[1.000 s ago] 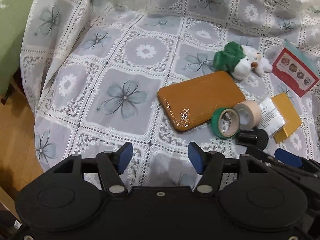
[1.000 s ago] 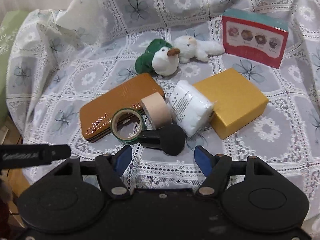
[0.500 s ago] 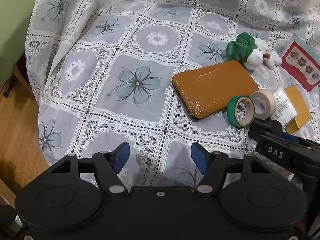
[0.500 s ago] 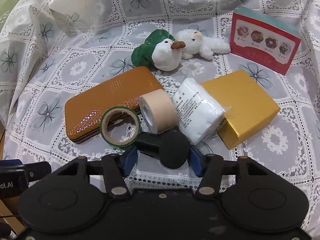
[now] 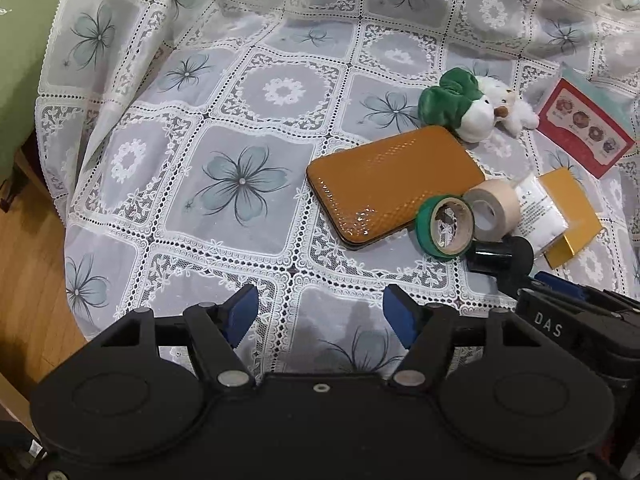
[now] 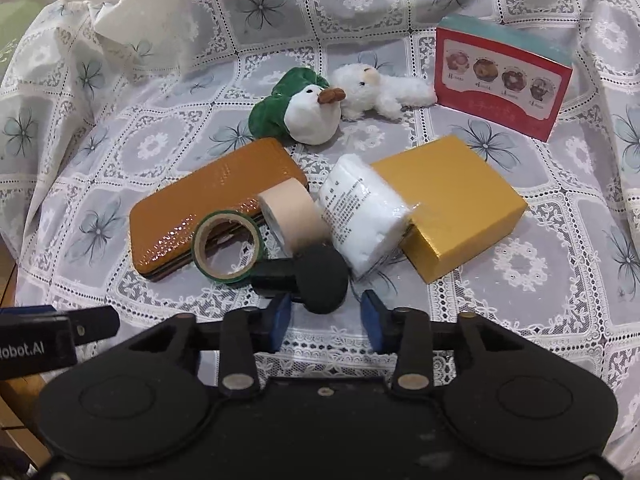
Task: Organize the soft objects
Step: 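Grasp the black foam sponge stick with the right gripper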
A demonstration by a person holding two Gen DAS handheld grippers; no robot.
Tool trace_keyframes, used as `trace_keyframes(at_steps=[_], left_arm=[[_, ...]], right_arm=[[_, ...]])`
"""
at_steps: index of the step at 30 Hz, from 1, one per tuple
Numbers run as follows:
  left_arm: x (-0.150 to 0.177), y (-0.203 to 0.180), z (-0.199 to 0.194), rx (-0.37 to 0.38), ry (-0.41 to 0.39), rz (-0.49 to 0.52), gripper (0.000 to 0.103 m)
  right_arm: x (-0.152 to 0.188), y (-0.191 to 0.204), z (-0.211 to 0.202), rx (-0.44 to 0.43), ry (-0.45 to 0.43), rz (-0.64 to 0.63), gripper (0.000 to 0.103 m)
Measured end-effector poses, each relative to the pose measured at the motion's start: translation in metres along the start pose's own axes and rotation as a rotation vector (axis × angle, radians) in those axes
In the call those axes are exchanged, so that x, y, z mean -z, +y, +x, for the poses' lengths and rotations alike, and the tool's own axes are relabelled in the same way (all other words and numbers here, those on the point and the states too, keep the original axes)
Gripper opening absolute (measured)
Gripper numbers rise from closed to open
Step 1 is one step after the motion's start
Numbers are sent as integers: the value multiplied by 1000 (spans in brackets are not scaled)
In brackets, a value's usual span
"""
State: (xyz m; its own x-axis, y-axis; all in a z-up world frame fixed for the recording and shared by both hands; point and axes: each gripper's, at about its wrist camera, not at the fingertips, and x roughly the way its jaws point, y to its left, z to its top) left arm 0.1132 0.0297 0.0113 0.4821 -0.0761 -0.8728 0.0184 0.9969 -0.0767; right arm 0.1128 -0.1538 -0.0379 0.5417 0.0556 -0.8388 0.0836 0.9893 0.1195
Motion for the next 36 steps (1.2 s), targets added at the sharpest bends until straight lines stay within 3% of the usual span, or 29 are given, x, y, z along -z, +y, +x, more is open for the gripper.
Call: trace_keyframes(at_steps=[11,24,36], left_arm=[[4,14,4,-22,17,-33,69],[4,13,6,-17,20,-29,69],[-17,-32,13,4,-20,39,69]], right_arm=[[-6,15,15,2,-9,1,58],[-5,12,10,18,-2,-24,55],[9,-13,-30,-7,-45,-10,55]])
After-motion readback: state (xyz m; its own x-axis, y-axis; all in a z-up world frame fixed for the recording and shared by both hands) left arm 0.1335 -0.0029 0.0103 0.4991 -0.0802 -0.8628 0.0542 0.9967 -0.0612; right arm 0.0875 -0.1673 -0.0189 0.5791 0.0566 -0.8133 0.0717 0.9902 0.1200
